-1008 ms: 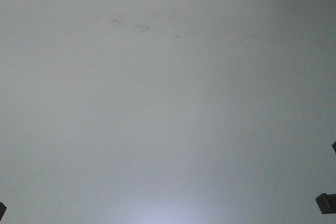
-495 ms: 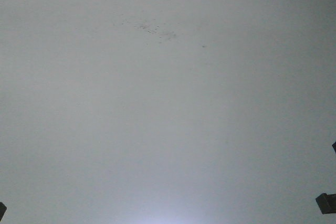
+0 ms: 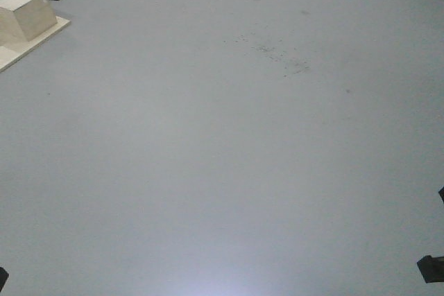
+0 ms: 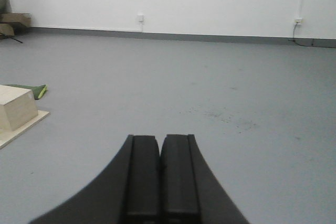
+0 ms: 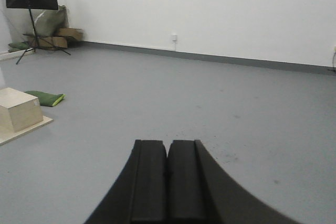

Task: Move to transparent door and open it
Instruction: 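Drive the base up to the white-framed glass sliding door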

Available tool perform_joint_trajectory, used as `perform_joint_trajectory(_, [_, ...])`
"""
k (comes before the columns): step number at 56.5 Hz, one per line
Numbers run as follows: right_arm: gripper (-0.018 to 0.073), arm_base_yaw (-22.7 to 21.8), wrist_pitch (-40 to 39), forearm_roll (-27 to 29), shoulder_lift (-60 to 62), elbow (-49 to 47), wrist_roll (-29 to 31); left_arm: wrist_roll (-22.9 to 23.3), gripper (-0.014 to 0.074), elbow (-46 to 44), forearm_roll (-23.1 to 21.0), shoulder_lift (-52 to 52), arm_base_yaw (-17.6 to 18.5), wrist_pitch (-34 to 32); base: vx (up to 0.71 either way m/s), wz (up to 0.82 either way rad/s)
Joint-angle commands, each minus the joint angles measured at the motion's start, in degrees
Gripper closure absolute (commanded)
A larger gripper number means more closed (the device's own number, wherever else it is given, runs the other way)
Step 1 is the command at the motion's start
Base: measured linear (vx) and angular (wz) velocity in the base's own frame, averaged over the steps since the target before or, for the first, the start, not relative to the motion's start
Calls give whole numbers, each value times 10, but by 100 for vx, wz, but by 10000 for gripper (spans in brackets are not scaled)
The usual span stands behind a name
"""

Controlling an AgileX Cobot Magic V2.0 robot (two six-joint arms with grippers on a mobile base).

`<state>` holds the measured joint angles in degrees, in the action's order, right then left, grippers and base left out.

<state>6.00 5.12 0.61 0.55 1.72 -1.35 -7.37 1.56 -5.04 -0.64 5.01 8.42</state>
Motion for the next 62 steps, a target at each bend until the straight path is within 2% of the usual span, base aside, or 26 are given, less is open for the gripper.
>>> perform_joint_trajectory(1, [568, -3, -46, -6, 9, 1, 1, 3, 603, -14, -2, -8, 1, -50, 37, 36])
perform_joint_trajectory(45, [568, -3, -46, -6, 9, 1, 1, 3, 603, -14, -2, -8, 1, -50, 42, 24])
perform_joint_trajectory(62, [568, -3, -46, -6, 9, 1, 1, 3, 603, -14, -2, -8, 1, -50, 47, 41])
